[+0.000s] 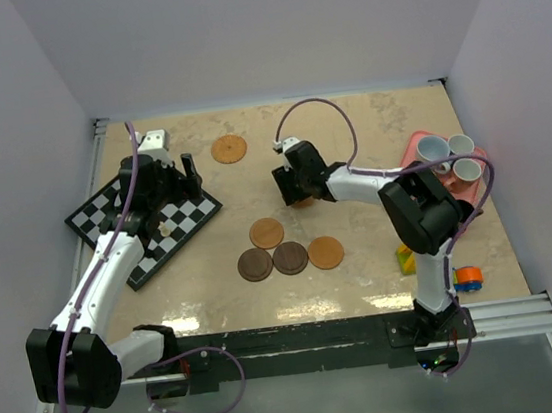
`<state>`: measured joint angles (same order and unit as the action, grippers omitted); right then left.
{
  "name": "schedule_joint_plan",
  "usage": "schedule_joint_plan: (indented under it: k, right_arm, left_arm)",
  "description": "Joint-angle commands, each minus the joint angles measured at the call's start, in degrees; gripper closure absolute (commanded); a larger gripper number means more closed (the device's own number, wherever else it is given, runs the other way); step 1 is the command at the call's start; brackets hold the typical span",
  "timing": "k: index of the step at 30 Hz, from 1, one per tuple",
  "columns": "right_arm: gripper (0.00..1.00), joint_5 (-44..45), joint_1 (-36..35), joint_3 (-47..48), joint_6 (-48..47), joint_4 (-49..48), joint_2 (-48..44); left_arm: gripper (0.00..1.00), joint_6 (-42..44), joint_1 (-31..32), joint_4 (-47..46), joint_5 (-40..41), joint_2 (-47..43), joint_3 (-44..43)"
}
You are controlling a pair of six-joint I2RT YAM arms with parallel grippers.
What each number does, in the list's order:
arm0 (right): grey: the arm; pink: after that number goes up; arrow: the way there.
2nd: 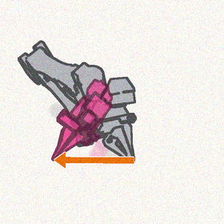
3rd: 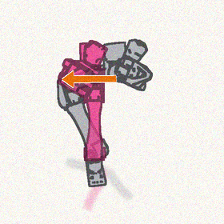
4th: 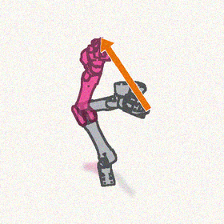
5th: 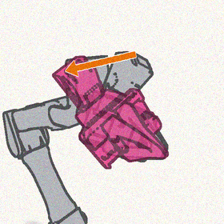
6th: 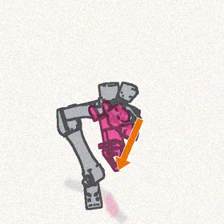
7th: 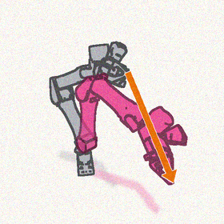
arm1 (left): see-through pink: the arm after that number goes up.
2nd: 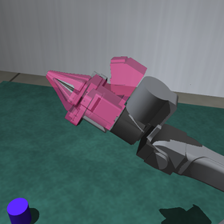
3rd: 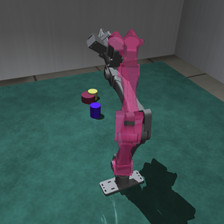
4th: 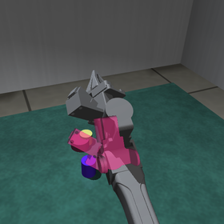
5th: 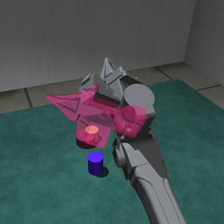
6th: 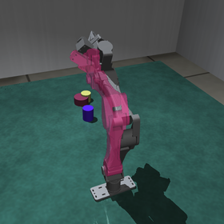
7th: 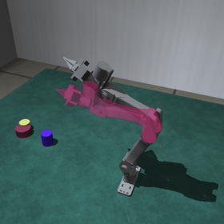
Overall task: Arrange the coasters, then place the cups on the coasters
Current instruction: Move the coaster to the center of the board.
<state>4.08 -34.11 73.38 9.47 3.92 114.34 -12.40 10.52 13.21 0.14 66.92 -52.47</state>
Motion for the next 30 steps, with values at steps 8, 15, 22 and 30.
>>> schedule_joint_plan:
  k: [8, 15, 22, 30]
  right_arm:
    - [0.34, 0.75, -2.9, 3.15, 3.1, 12.77, -14.58]
    - [0.22, 3.83, 0.0, 7.56, -0.42, 12.7, -13.28]
    - [0.17, 2.77, 2.91, 6.07, 0.63, 6.1, -8.0]
    - [0.34, 4.89, 2.82, 1.77, 3.09, -0.32, -5.27]
  left_arm:
    - [0.05, 0.1, -0.24, -2.58, -1.02, -0.21, 0.87]
    - [0.05, 0.01, -0.24, -2.66, -0.84, 0.14, 0.96]
    - [0.08, -0.16, -0.24, -2.75, -1.98, 1.02, 1.05]
    - [0.16, -1.75, -0.15, -3.72, -8.22, 3.57, 1.14]
